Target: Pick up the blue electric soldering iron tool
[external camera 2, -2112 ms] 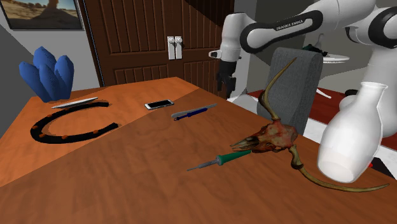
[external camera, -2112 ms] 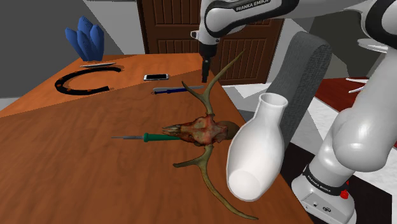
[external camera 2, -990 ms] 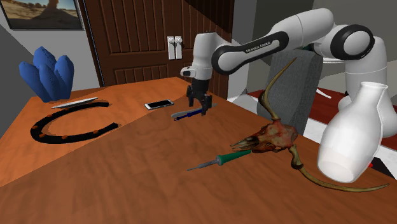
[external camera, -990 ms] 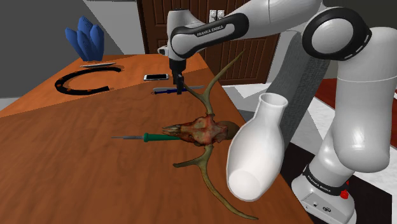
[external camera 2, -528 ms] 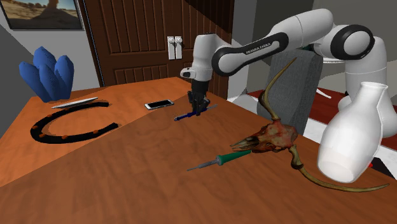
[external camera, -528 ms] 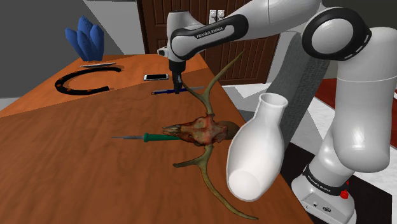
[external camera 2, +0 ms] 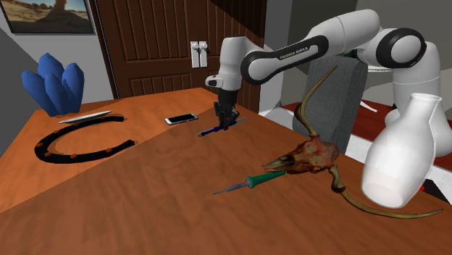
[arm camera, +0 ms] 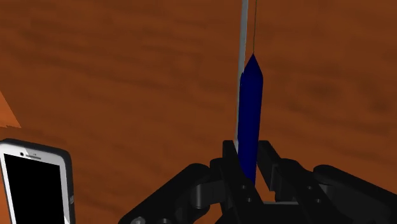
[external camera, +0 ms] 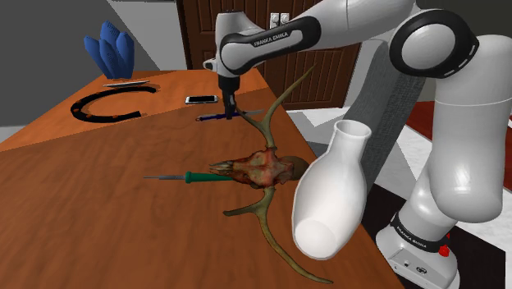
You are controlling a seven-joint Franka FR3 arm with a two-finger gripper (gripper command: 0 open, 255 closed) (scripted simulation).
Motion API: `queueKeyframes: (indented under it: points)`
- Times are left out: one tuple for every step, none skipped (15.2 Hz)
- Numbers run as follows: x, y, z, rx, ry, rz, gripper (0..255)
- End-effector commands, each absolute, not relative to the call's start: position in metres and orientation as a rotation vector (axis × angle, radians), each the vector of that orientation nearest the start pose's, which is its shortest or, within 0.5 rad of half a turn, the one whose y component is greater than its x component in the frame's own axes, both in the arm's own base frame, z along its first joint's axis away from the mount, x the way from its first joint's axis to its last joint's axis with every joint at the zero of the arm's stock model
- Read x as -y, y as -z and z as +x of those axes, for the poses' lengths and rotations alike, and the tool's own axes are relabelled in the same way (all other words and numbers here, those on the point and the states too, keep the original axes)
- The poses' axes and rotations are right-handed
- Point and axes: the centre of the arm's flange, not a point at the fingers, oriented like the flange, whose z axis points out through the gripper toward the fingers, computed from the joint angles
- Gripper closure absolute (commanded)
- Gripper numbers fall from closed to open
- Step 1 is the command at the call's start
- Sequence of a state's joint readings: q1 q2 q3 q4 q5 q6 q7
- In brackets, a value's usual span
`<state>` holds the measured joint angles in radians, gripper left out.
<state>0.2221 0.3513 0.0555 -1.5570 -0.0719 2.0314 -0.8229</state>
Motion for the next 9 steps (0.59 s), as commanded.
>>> queueKeyframes:
  points:
    - [-0.177, -0.467, 0.652, 1.713, 0.169, -2.722, 255]
    - [-0.177, -0.472, 0.652, 1.713, 0.169, -2.722, 255]
    - [-0.177, -0.478, 0.652, 1.713, 0.169, -2.722, 255]
    - [-0.177, -0.483, 0.652, 1.713, 0.169, -2.722, 255]
    - [-0.177, -0.488, 0.652, 1.713, 0.169, -2.722, 255]
    - [-0.177, -0.493, 0.652, 1.713, 0.169, -2.722, 255]
    - [-0.177, -0.499, 0.652, 1.713, 0.169, -2.722, 255]
    - [-0.177, -0.504, 0.652, 1.713, 0.169, -2.722, 255]
    - [-0.177, -0.509, 0.652, 1.713, 0.169, -2.722, 255]
